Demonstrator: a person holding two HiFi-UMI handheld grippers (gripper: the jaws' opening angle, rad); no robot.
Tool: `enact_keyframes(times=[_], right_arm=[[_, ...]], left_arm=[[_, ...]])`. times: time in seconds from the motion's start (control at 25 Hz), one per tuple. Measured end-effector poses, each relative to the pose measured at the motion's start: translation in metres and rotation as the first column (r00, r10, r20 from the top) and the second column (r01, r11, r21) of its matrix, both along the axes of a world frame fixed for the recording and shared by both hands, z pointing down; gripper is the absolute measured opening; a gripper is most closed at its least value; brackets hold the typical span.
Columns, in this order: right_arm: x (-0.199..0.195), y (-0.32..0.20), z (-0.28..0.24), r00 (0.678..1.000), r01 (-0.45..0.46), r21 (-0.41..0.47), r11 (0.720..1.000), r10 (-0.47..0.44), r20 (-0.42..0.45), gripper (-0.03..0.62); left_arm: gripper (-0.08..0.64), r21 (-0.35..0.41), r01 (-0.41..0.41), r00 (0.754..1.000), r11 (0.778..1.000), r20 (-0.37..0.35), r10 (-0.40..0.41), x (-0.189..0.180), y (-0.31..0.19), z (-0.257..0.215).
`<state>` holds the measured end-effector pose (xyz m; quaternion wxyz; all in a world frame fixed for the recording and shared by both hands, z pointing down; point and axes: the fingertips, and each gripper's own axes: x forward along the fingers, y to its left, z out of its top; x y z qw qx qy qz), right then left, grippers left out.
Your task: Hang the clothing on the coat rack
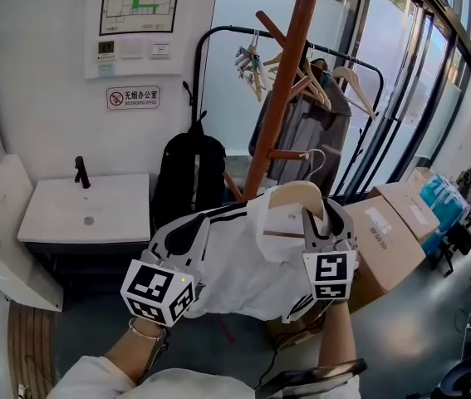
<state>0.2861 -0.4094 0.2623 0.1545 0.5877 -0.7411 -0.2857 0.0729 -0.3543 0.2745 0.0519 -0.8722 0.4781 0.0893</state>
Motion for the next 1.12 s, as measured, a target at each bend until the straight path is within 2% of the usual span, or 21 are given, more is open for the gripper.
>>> enact_keyframes(times=[0.76, 1.12], right_arm=[[-0.017, -0.047, 0.01, 0.995, 0.073, -0.004, 0.997, -0.073, -0.068, 0.164], [-0.031, -0.062, 0.029, 0.991, 0.112, -0.036, 0.993, -0.115, -0.07, 0.164]], left_arm=[[0.009, -0.009, 0.037, 0.999, 0.999, 0.011, -0.037, 0.011, -0.031, 0.006], [0.009, -0.048, 0.036, 0.999, 0.998, 0.016, -0.036, 0.014, -0.044, 0.02]])
